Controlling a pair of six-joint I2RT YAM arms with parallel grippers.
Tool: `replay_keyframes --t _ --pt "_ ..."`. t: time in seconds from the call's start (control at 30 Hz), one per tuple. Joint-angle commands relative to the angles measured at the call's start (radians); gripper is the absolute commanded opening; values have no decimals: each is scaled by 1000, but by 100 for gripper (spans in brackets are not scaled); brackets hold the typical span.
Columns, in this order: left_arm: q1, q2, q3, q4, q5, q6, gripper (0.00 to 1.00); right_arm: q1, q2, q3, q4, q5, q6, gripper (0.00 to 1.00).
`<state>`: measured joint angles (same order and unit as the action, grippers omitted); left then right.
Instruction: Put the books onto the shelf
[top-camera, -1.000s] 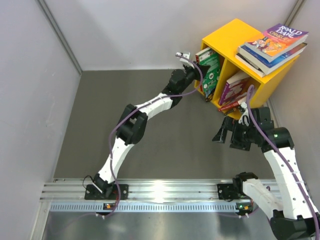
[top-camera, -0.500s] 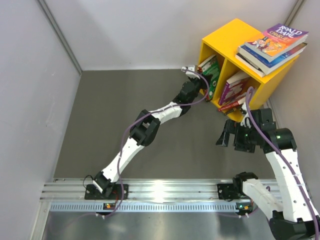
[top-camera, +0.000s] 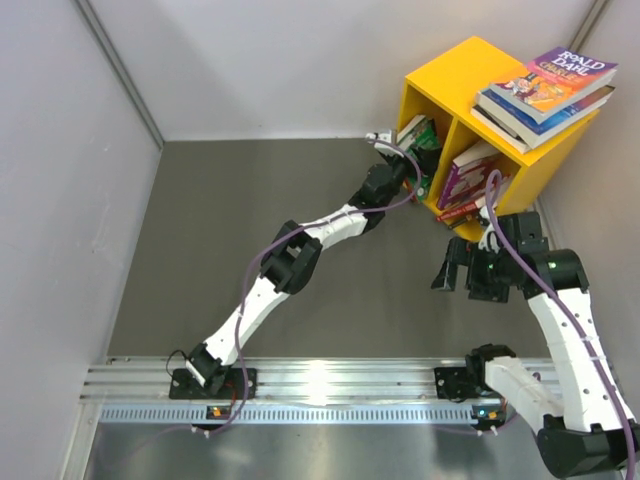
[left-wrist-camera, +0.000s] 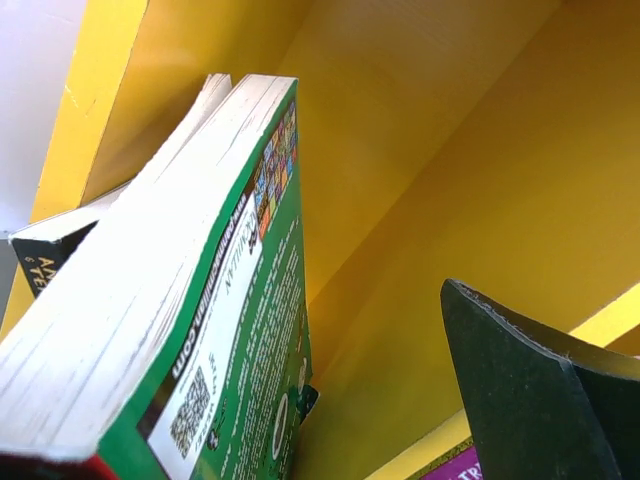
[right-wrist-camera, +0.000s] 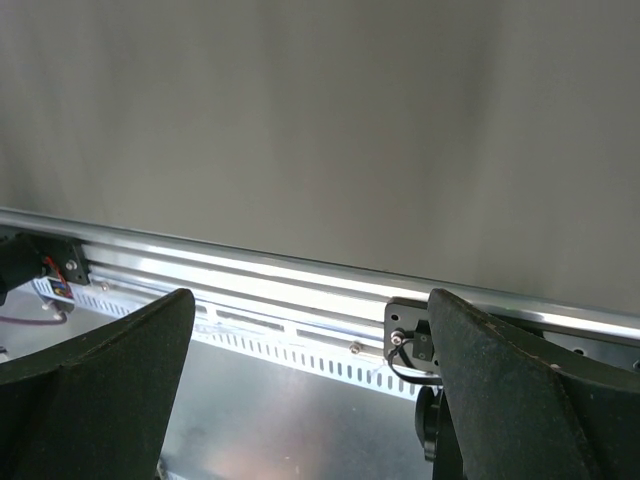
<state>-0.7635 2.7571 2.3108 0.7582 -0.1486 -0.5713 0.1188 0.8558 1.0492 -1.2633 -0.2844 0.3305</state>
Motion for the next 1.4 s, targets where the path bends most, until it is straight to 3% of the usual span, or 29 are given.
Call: replay_keyframes --t 0.0,0.27,0.57,0.6,0.67,0.77,0.8,0.9,0.97,1.23,1.3,1.37 --pt "13 -91 -54 4 6 57 99 -15 2 26 39 -18 -19 100" --pt "36 -283 -293 33 -34 80 99 -16 -1 14 62 -35 -1 100" --pt "61 -379 -408 29 -20 83 97 -18 -23 -11 81 -52 33 100" --pt "62 -392 -419 27 -16 80 94 -19 -27 -14 82 -53 35 100" --pt "61 -401 -444 27 -2 79 72 -18 -34 -21 82 -56 41 100" --pt "63 -410 -465 26 26 70 51 -18 -44 -29 81 -58 51 100" --pt "62 -412 -468 23 33 70 39 -18 -49 -31 81 -59 59 100" --pt "63 -415 -468 12 73 68 29 -18 -61 -41 81 -61 65 100" --pt "62 -416 -470 3 107 67 28 -18 -69 -48 77 -62 73 100" --pt "69 -458 -505 -10 242 76 52 -18 -86 -61 81 -64 97 100" --pt "70 -456 -499 -25 270 83 51 -19 -89 -64 84 -64 102 100" --pt "75 -455 -484 -58 285 94 36 -18 -93 -69 84 -64 107 100"
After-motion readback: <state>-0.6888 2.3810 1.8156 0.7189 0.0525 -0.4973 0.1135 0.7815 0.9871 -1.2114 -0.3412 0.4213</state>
